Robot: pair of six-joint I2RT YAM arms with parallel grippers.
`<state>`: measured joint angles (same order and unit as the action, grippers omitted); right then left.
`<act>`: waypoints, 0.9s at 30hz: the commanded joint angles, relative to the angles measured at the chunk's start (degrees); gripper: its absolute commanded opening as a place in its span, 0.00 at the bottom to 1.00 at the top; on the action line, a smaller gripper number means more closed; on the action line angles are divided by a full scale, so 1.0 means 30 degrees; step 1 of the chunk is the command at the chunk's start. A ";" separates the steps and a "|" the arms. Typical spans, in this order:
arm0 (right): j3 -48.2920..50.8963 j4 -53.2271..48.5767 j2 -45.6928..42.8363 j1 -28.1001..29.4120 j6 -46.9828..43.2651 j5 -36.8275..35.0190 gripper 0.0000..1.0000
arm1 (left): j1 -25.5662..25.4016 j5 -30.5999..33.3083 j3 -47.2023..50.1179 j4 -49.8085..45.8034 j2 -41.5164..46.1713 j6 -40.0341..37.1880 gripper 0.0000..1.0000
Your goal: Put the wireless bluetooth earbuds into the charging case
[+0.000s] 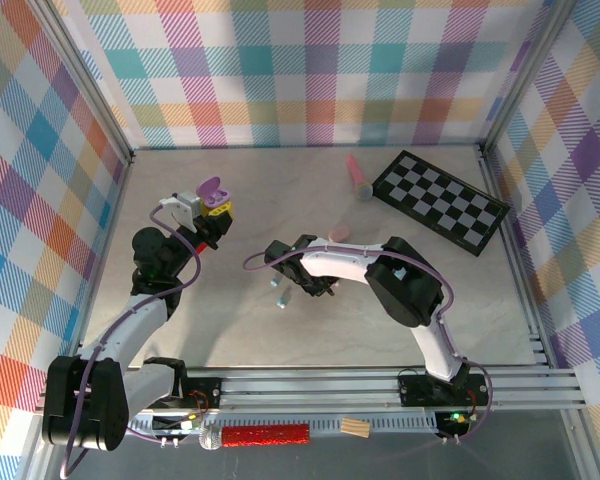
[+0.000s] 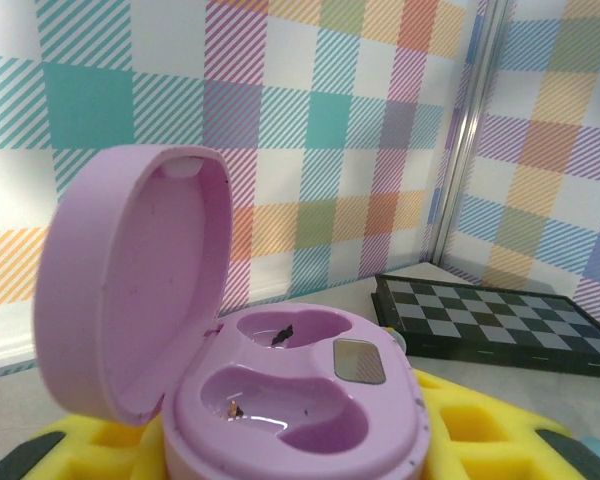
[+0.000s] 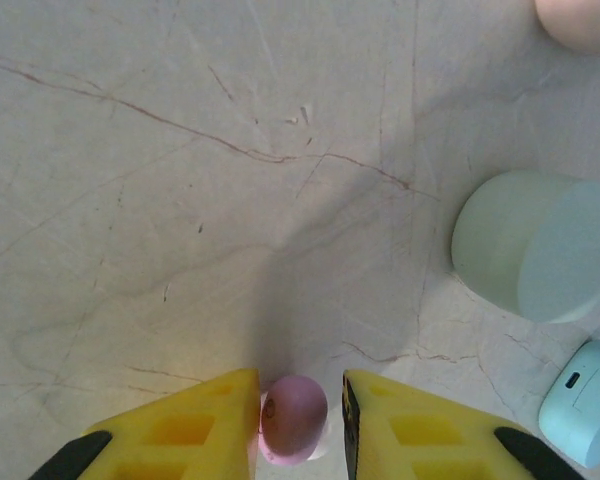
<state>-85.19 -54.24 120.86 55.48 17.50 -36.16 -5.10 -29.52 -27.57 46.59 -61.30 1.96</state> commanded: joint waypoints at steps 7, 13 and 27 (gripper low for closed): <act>-0.0697 -0.1147 0.0444 0.0048 0.0636 0.0535 0.27 | 0.0229 -0.0473 0.0093 0.0589 0.0368 0.0177 0.39; -0.0789 -0.1522 0.0522 -0.0073 0.1049 0.0737 0.27 | 0.0239 -0.0579 -0.0007 0.0753 0.0279 0.0300 0.39; 0.0736 0.1146 -0.2024 -0.0515 0.0717 0.2708 0.19 | 0.0233 -0.1247 -0.0074 0.0792 0.0013 0.0226 0.39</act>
<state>-84.82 -54.17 119.50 54.63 19.84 -32.03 -5.10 -31.27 -27.57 46.63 -61.32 2.15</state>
